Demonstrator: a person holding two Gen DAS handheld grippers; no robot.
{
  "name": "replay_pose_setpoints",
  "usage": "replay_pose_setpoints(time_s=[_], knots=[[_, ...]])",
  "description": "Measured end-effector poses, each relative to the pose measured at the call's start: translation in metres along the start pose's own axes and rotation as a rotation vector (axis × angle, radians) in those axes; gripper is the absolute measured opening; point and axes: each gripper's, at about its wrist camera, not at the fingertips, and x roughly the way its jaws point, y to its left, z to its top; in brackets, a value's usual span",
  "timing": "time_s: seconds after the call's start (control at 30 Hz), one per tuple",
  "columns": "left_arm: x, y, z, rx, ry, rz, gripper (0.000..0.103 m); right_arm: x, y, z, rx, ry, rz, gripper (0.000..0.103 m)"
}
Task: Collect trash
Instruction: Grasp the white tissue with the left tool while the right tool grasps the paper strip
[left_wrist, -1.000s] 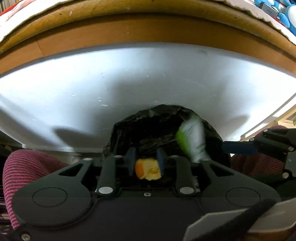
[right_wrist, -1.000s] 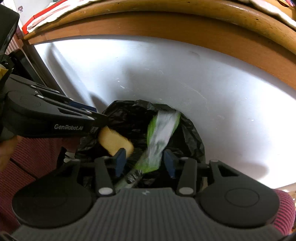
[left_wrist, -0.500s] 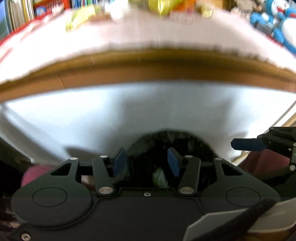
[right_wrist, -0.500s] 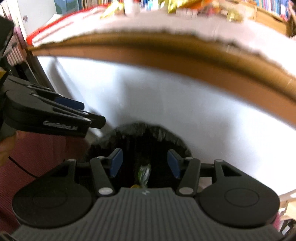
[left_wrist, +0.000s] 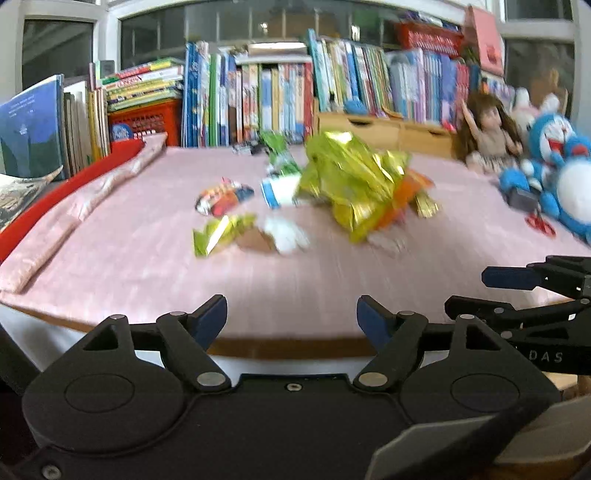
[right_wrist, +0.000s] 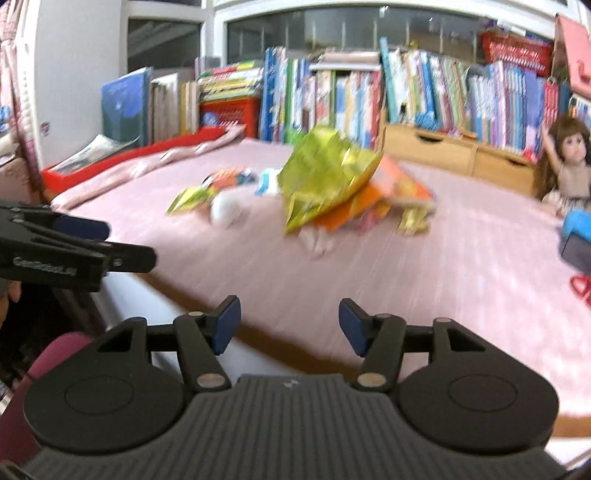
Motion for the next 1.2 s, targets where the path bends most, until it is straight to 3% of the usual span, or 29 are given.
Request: replay_pose_setpoints(time_s=[0.23,0.43,0.53,0.73,0.93,1.2], knots=[[0.047,0.024,0.028,-0.053,-0.023,0.075,0.077,0.044,-0.019,0.024,0.099,0.008,-0.033,0.072],[0.089,0.033,0.037,-0.076,-0.009,0.103,0.064,0.073,-0.018,0.035,0.086,0.016,-0.048,0.072],[0.101,0.032,0.039,-0.089,0.007,0.081,0.055,0.086,-0.015,0.037,0.083,0.031,-0.052,0.071],[0.101,0.02,0.046,-0.08,-0.028,0.02,0.052,0.105,-0.011,0.039,0.076,0.059,-0.055,0.058],[0.112,0.007,0.052,-0.067,-0.032,-0.01,0.05,0.115,-0.006,0.037,0.048,0.09,-0.05,0.03],[0.128,0.006,0.05,-0.075,-0.012,-0.019,0.048,0.103,-0.008,0.031,0.044,0.078,-0.054,0.029]])
